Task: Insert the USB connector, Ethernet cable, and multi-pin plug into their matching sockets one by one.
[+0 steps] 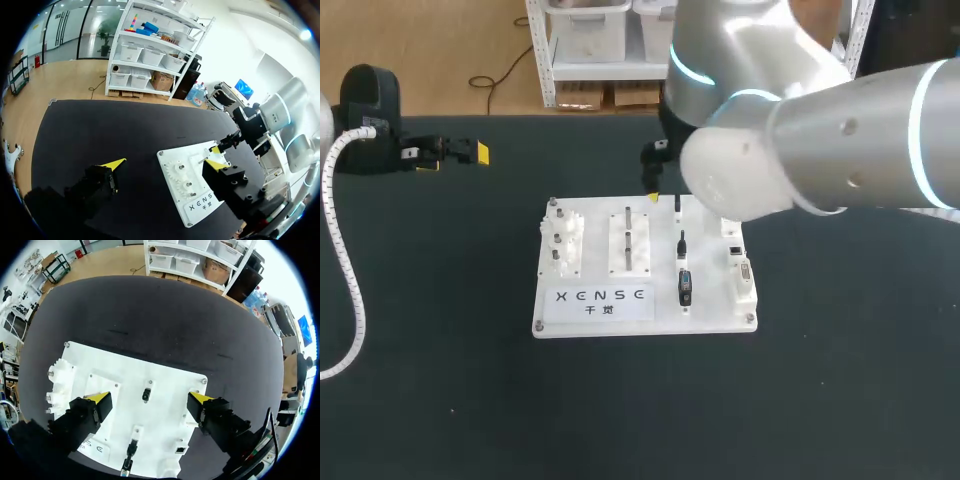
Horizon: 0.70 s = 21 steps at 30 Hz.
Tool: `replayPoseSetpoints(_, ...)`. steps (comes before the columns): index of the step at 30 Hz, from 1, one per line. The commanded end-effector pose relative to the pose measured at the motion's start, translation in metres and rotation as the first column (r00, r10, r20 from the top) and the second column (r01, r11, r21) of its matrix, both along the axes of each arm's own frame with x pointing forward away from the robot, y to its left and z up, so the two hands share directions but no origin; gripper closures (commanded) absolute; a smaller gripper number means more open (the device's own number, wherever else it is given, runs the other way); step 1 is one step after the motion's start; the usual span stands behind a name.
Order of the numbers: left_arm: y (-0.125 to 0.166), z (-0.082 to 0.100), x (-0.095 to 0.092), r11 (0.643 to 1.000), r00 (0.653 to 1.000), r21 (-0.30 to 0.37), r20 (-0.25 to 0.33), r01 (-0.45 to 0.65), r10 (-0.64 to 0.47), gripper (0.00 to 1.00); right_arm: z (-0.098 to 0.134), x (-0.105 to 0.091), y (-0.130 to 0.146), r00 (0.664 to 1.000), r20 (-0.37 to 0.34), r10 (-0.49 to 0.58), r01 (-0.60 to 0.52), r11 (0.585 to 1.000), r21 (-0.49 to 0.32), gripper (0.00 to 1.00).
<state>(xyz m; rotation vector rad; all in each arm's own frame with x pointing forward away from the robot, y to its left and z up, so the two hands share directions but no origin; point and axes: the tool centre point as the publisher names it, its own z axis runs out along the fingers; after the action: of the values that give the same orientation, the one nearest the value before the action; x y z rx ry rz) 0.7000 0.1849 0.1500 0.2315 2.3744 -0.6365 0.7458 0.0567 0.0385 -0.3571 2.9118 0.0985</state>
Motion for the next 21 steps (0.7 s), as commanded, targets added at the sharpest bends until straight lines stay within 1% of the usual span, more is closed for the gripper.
replayPoseSetpoints(1,0.000,0.000,0.000,1.000,1.000,0.000,0.000,0.000,0.000,0.00,-0.009,0.008,0.011,0.999,-0.049,-0.017,0.015,0.999,-0.036,0.00)
replayPoseSetpoints(11,0.000,0.000,0.000,1.000,1.000,0.000,0.000,0.000,0.000,0.00,-0.017,0.004,0.012,0.996,-0.073,-0.047,0.044,0.998,-0.047,0.00)
replayPoseSetpoints(12,0.000,0.000,0.000,1.000,1.000,0.000,0.000,0.000,0.000,0.00,-0.018,0.003,0.012,0.996,-0.076,-0.055,0.051,0.997,-0.051,0.18)
replayPoseSetpoints(13,0.000,0.000,0.000,1.000,1.000,0.000,0.000,0.000,0.000,0.00,-0.019,0.003,0.011,0.995,-0.078,-0.059,0.055,0.997,-0.051,0.27)
replayPoseSetpoints(17,0.000,0.000,0.000,1.000,1.000,0.000,0.000,0.000,0.000,0.00,-0.021,0.000,0.009,0.994,-0.087,-0.072,0.068,0.996,-0.054,0.38)
replayPoseSetpoints(20,0.000,0.000,0.000,1.000,1.000,0.000,0.000,0.000,0.000,0.00,-0.023,-0.001,0.007,0.992,-0.096,-0.084,0.079,0.996,-0.052,0.36)
replayPoseSetpoints(21,0.000,0.000,0.000,1.000,1.000,0.000,0.000,0.000,0.000,0.00,-0.023,-0.002,0.007,0.991,-0.099,-0.088,0.083,0.995,-0.051,0.47)
